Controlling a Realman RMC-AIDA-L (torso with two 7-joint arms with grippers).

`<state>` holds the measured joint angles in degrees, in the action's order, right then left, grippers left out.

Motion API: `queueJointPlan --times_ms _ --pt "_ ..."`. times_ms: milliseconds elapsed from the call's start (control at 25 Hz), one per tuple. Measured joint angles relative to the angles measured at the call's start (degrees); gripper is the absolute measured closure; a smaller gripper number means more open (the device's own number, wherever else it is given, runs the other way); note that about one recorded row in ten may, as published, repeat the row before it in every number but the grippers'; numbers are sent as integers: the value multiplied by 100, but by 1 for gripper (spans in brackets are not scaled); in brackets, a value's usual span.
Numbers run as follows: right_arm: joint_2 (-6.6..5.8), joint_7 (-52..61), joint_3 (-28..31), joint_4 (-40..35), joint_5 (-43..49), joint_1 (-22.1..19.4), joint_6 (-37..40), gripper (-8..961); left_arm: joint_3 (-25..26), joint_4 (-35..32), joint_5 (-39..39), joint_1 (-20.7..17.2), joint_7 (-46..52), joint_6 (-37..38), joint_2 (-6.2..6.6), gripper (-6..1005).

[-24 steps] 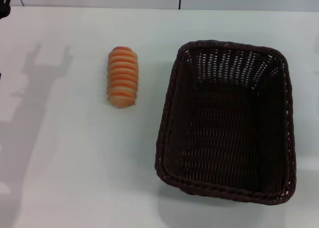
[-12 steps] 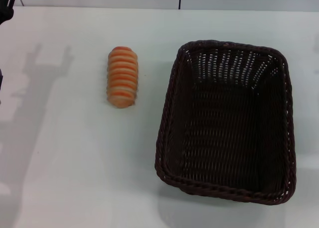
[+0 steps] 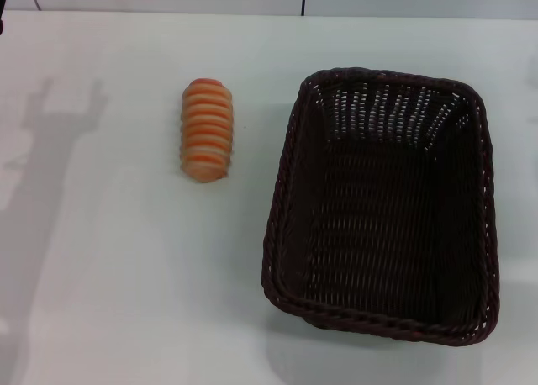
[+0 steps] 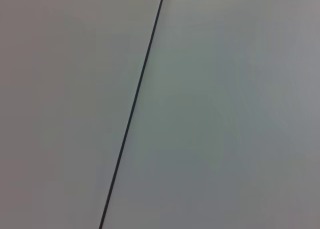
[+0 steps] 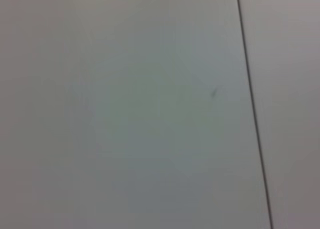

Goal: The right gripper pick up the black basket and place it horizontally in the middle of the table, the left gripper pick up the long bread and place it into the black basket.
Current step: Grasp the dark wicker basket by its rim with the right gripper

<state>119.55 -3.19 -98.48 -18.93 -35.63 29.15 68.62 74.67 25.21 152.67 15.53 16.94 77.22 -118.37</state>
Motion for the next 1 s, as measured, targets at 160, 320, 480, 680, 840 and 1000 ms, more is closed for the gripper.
queueJointPlan --times_ms 160,320,480,680,840,1000 --pt "-5 2 -29 -4 24 31 -80 537 28 0 -2 -12 22 -1 6 188" --pt "-6 4 -64 -5 53 26 -67 530 16 0 -1 -16 25 -2 8 188" --pt "-12 2 -125 -6 56 -3 -36 523 -5 1 -1 -23 27 -9 8 188" --pt "-17 2 -131 -6 57 -22 -30 514 -13 1 0 -43 29 -2 6 188" --pt "-19 2 -170 -5 57 -30 -28 507 -10 6 -1 -76 29 6 0 188" --pt "-20 2 -191 -5 57 -35 -25 500 -11 13 -1 -106 31 60 -2 188"
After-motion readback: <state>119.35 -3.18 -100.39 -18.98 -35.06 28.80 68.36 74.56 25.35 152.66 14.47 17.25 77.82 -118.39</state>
